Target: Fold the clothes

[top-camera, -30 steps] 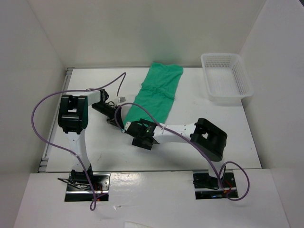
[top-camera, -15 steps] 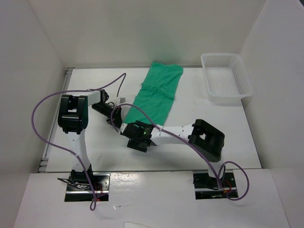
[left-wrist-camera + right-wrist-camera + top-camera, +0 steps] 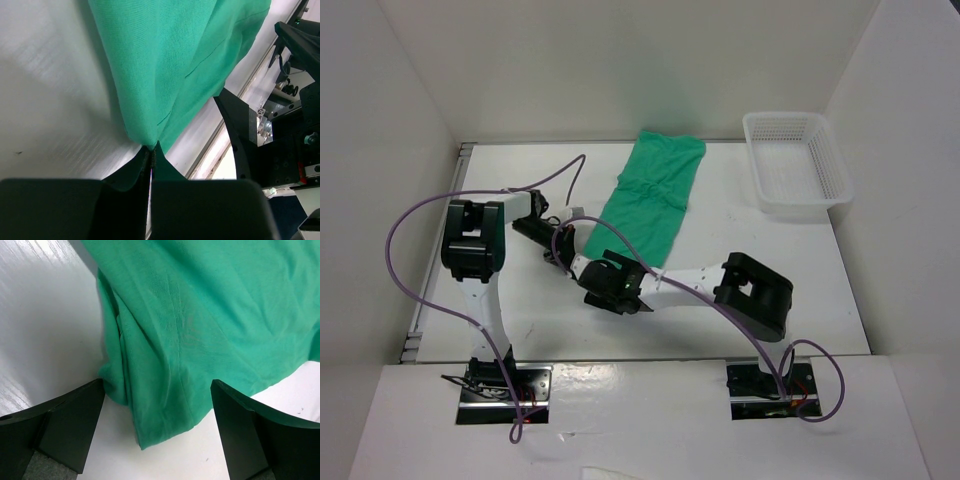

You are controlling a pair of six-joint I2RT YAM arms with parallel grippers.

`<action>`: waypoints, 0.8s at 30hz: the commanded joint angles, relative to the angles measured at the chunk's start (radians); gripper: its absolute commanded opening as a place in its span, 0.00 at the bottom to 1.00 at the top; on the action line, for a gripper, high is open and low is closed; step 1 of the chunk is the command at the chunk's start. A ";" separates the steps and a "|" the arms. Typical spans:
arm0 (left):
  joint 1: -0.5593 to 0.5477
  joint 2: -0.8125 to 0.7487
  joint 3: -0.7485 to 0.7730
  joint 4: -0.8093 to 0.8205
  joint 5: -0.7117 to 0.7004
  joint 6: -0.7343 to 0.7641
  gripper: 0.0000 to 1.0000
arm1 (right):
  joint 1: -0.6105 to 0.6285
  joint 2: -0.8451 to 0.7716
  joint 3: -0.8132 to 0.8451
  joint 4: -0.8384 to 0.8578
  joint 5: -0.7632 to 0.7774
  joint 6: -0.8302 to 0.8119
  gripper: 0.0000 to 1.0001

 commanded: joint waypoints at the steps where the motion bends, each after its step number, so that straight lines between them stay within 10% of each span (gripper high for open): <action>1: 0.015 -0.041 -0.008 -0.040 0.032 0.059 0.00 | 0.007 0.056 -0.076 -0.030 -0.020 0.011 0.95; 24: 0.084 -0.032 0.001 -0.100 0.050 0.118 0.00 | 0.007 0.036 -0.096 -0.091 -0.050 0.020 0.79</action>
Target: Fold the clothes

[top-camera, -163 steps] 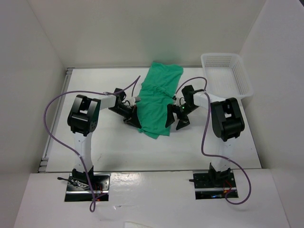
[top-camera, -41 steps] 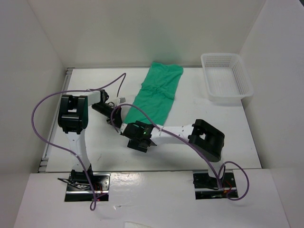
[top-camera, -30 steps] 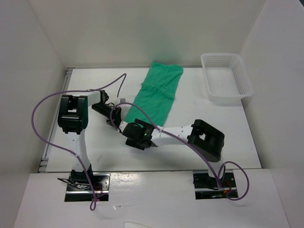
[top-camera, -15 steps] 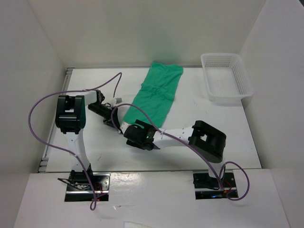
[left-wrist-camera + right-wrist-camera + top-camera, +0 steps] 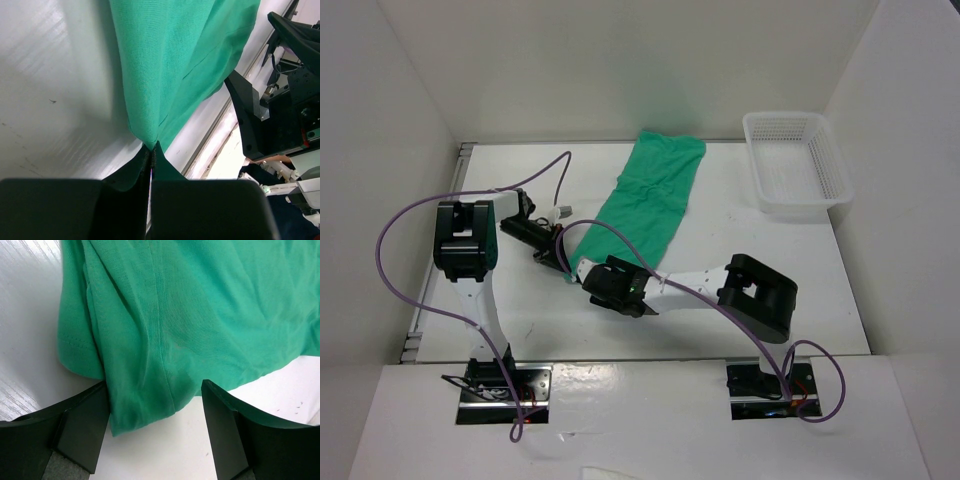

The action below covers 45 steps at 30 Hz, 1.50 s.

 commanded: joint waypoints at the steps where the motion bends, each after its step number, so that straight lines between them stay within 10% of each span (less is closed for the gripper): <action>1: 0.002 -0.031 0.001 -0.045 0.039 0.046 0.00 | 0.000 0.067 -0.024 -0.122 -0.087 0.021 0.79; 23: 0.002 -0.012 0.030 -0.083 0.059 0.085 0.00 | 0.000 0.142 0.068 -0.122 -0.179 0.003 0.52; 35: 0.002 -0.002 0.053 -0.112 0.068 0.104 0.00 | -0.018 0.142 0.080 -0.156 -0.245 -0.029 0.07; 45: 0.030 -0.002 0.162 -0.264 0.027 0.213 0.00 | -0.179 0.108 0.303 -0.415 -0.536 -0.134 0.05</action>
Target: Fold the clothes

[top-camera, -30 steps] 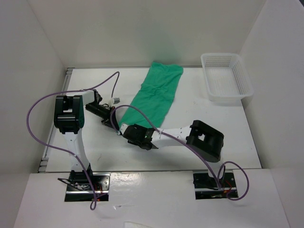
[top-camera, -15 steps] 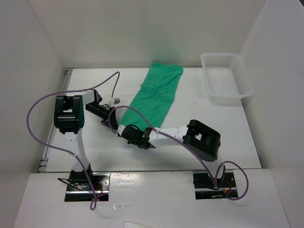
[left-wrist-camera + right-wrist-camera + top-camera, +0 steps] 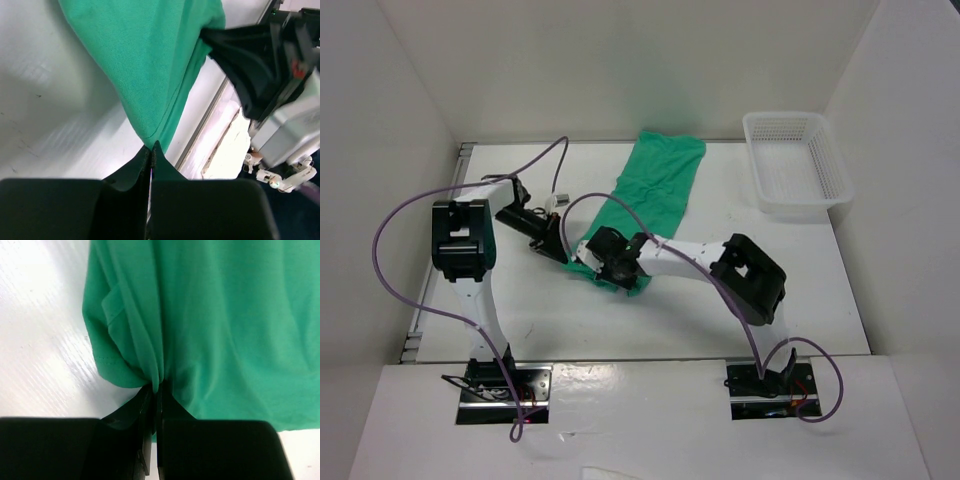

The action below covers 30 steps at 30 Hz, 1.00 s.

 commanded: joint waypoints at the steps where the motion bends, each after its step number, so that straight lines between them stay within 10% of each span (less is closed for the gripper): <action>1: 0.014 -0.003 0.038 -0.095 -0.012 0.095 0.00 | -0.043 0.006 0.086 -0.181 -0.149 -0.039 0.05; 30: 0.109 -0.240 0.057 -0.095 -0.094 0.178 0.00 | -0.050 0.164 0.537 -0.544 -0.722 -0.124 0.08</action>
